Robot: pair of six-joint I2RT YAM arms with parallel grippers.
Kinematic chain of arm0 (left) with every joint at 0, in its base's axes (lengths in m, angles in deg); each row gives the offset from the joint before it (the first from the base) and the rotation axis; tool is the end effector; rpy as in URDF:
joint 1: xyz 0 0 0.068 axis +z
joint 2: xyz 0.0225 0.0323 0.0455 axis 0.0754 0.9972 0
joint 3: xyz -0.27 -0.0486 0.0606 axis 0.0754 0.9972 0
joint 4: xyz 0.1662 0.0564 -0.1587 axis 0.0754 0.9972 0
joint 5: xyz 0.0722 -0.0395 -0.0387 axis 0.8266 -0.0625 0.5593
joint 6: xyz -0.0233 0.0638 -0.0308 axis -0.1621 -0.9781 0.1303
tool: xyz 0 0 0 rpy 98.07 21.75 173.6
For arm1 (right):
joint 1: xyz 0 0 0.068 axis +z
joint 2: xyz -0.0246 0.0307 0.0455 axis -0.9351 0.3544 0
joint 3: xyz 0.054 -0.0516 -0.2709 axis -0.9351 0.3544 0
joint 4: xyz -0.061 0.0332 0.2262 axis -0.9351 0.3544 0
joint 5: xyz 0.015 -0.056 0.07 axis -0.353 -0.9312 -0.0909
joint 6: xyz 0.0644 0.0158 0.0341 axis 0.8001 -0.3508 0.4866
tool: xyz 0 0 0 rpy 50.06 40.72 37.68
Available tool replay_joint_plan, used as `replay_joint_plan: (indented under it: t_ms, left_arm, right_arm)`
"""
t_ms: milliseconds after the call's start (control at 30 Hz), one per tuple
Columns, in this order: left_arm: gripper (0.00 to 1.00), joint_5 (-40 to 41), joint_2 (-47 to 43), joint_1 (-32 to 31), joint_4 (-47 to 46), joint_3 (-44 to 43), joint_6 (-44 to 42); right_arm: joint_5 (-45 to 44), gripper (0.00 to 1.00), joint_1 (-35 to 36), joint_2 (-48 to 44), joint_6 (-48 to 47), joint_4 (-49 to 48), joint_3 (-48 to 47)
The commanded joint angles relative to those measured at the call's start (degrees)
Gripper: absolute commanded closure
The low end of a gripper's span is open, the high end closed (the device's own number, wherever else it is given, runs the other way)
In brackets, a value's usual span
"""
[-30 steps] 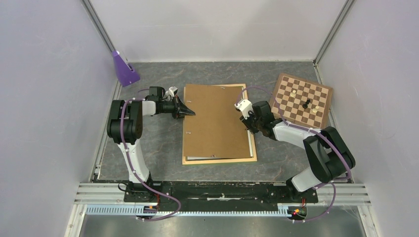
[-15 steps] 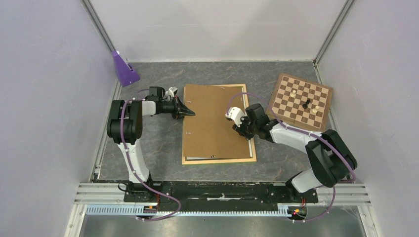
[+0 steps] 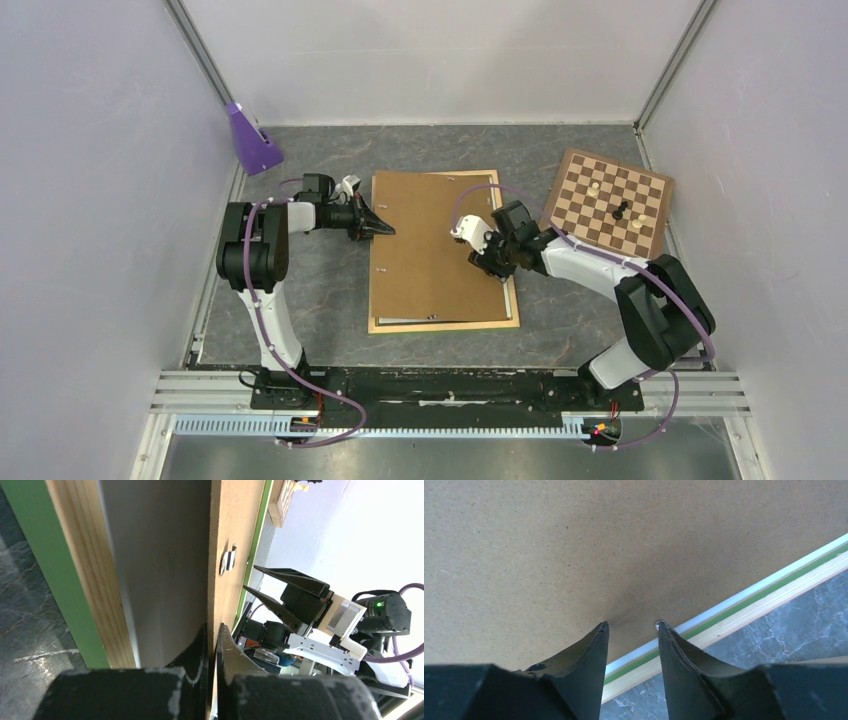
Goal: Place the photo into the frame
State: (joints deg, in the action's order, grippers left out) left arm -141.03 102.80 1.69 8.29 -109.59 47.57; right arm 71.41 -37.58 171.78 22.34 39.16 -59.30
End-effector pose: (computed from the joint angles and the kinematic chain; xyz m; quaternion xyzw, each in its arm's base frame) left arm 0.3707 -0.0715 0.1318 -0.0984 0.8371 -0.5332 0.0735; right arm 0.2411 0.1623 0.1777 -0.5252 0.7960 0.0882 0.2878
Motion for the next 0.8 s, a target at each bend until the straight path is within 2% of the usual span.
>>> replay_joint_plan:
  t_ms: [0, 200, 767]
  left_arm:
    - [0.98, 14.2, -0.9, 0.5, 5.7, -0.8, -4.9]
    - [0.98, 14.6, -0.8, 0.8, 7.1, -1.0, -6.0]
    - [0.98, 14.5, -0.3, 1.1, 7.2, -1.0, -6.1]
  right_arm:
    - [0.7, 0.57, -2.5, 0.9, -4.7, 2.1, -5.0]
    - [0.8, 0.6, -5.2, 1.8, -5.9, 2.2, -9.1]
    - [-2.8, 0.61, -5.2, 5.1, -12.5, -0.1, -7.7]
